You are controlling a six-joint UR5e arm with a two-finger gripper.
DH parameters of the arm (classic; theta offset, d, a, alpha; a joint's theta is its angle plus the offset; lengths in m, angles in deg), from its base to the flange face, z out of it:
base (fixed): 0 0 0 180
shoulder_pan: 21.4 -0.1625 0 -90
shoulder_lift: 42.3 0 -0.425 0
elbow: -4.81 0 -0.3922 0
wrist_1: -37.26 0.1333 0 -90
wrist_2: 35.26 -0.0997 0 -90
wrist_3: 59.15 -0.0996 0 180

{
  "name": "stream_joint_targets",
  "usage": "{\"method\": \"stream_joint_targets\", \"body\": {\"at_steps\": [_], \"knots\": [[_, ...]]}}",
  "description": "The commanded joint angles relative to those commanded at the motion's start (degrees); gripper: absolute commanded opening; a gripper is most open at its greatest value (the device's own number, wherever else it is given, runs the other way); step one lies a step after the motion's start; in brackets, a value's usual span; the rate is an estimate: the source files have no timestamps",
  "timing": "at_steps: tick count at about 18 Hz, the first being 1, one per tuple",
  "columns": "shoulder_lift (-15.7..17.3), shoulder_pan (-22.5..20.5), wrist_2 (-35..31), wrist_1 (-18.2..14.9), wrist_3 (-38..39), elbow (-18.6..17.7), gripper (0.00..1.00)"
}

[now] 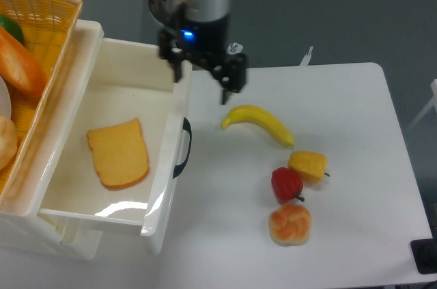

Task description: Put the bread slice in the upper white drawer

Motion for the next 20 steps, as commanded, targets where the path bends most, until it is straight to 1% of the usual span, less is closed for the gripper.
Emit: {"method": "stream_joint_targets", "body": {"at_steps": [2, 3, 4, 5, 7, 11, 13, 14, 15, 17, 20], "knots": [[-1.85, -3.26, 0.00, 0.08, -8.02, -0.26, 1.00], [-3.07, -4.32, 0.09, 0.52, -9.70, -0.26, 1.00], [-4.30, -5.55, 0.09, 2.53, -10.33, -0.26, 1.00], [-5.53, -6.43, 0.00, 5.24, -10.33, -0.26, 1.00], [-8.78, -7.58, -0.09, 9.12, -10.42, -0.09, 1.00], [-14.76, -9.25, -0.96, 15.98, -10.42, 0.00, 1.00], [-17.14, -9.95, -2.02, 18.70, -10.42, 0.17, 1.00], [-18.89, -10.04, -2.54, 20.20, -10.51, 0.70, 1.00], [-19.78, -10.48, -3.16, 20.82, -10.51, 1.05, 1.00], [-21.10, -11.10, -3.52, 21.00, -11.55, 1.67, 1.00], [-21.63, -11.80, -4.04, 20.83, -22.25, 0.53, 1.00]]}}
